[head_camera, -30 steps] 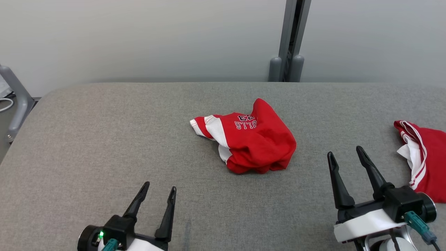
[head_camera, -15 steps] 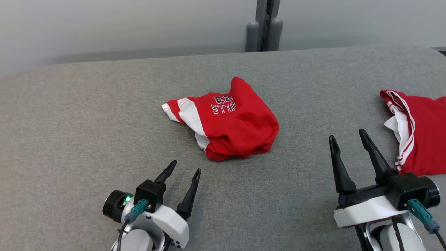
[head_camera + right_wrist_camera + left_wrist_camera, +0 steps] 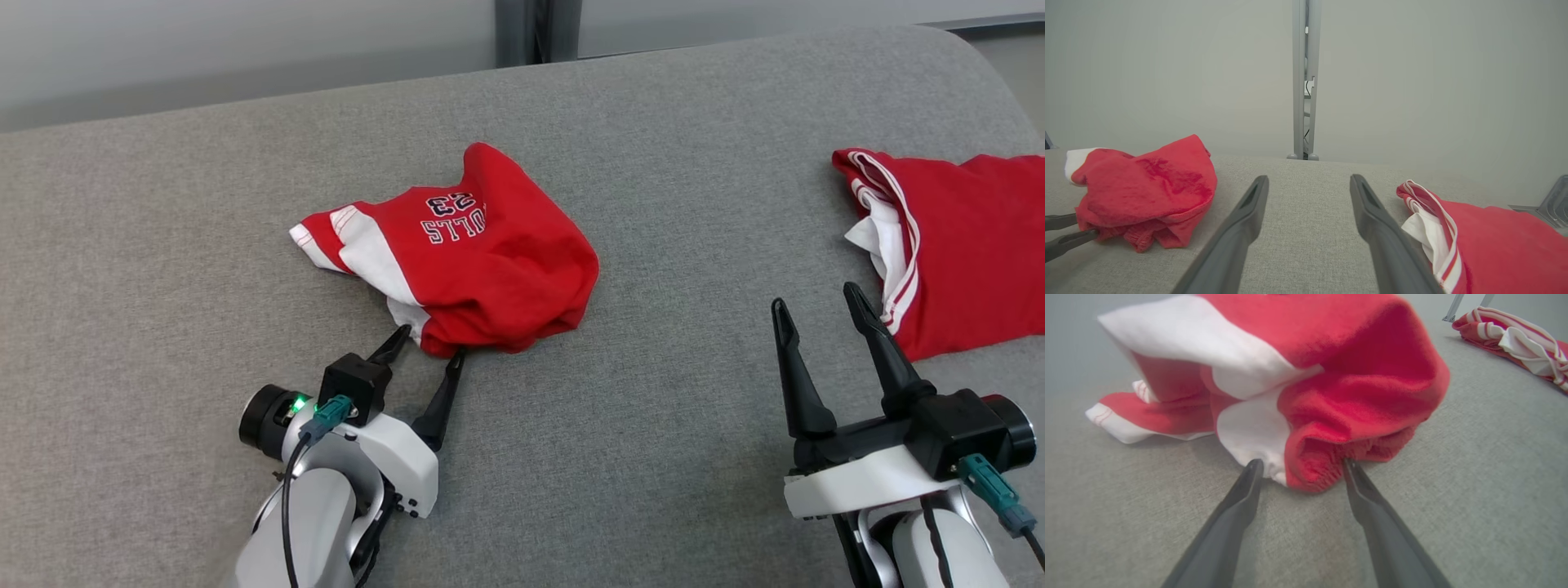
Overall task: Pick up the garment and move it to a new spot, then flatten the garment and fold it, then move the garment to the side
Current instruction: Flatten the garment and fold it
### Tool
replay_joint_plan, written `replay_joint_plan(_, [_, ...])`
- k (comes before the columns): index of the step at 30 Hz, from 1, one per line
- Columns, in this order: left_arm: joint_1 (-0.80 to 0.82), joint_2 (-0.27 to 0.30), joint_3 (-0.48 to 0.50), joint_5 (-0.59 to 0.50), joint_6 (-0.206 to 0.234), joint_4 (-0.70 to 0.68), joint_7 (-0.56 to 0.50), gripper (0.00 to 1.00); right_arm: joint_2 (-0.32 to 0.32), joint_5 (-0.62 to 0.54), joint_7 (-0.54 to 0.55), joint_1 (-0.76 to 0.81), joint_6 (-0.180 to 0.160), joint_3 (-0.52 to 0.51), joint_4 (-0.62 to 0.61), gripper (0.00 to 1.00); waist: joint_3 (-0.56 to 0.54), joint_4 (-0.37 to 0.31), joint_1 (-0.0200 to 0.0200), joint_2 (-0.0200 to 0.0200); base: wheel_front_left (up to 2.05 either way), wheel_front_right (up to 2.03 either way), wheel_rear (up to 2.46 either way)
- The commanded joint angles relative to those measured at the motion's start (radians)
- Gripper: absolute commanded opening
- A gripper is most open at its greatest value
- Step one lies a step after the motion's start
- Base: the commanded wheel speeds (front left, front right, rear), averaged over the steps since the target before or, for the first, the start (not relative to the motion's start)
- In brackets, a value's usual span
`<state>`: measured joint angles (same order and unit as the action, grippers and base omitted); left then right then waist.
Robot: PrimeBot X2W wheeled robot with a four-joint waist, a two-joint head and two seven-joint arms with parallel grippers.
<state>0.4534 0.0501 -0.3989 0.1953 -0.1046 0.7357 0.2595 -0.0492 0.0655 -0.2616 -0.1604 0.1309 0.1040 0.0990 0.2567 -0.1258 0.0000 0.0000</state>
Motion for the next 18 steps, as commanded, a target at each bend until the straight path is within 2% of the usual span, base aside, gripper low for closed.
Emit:
replay_joint_plan(1, [0.017, 0.003, 0.001, 0.014, -0.005, 0.010, 0.004, 0.48, -0.004, 0.000, -0.005, -0.013, 0.000, -0.004, -0.006, 1.00, 0.005, -0.008, 0.0000, 0.0000, 0.00, 0.00, 0.00])
replay_joint_plan(2, [0.020, 0.004, 0.001, 0.019, -0.007, 0.016, 0.005, 0.00, -0.004, 0.002, -0.005, -0.012, 0.000, -0.005, -0.006, 1.00, 0.005, -0.010, 0.0000, 0.0000, 0.00, 0.00, 0.00])
replay_joint_plan(12, [0.001, 0.003, 0.006, 0.043, -0.009, -0.038, 0.006, 0.00, -0.004, 0.005, -0.005, -0.002, 0.000, -0.013, 0.002, 1.00, -0.015, 0.021, 0.0000, 0.0000, 0.00, 0.00, 0.00])
replay_joint_plan(18, [-0.049, 0.020, 0.077, 0.064, 0.019, -0.129, 0.006, 0.00, -0.004, 0.013, -0.005, 0.008, 0.000, -0.011, 0.015, 1.00, -0.056, 0.068, 0.0000, 0.0000, 0.00, 0.00, 0.00])
